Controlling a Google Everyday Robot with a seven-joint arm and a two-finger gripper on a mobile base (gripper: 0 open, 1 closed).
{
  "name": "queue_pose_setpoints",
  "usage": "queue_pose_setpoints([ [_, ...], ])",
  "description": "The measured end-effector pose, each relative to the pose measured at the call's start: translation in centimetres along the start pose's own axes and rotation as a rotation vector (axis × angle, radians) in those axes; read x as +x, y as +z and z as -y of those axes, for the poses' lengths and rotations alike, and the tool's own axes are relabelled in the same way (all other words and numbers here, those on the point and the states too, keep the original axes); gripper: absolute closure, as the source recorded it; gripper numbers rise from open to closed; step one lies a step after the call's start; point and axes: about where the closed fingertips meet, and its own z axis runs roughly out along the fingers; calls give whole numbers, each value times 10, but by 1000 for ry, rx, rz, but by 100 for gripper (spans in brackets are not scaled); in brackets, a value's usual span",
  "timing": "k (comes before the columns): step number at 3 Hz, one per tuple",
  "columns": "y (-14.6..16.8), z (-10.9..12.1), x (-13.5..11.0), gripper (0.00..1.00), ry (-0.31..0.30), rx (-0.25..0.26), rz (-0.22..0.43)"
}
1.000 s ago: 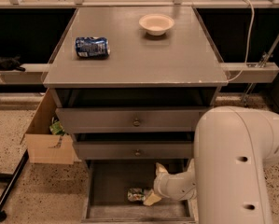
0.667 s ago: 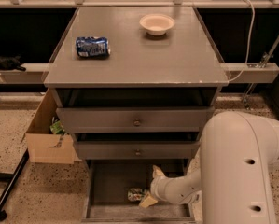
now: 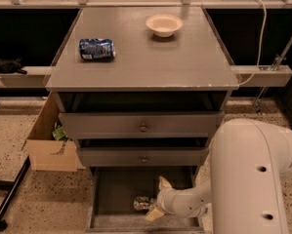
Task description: Pick 7up can from bottom drawer and place on counter
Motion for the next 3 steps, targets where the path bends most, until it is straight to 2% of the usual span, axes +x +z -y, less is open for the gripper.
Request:
queue_pose_setpoints([
  [1,23,1,-3,0,13,22,-10],
  [2,49,4,-9,0,26,75,-21],
  [3,47,3,-11,0,19,77,-11],
])
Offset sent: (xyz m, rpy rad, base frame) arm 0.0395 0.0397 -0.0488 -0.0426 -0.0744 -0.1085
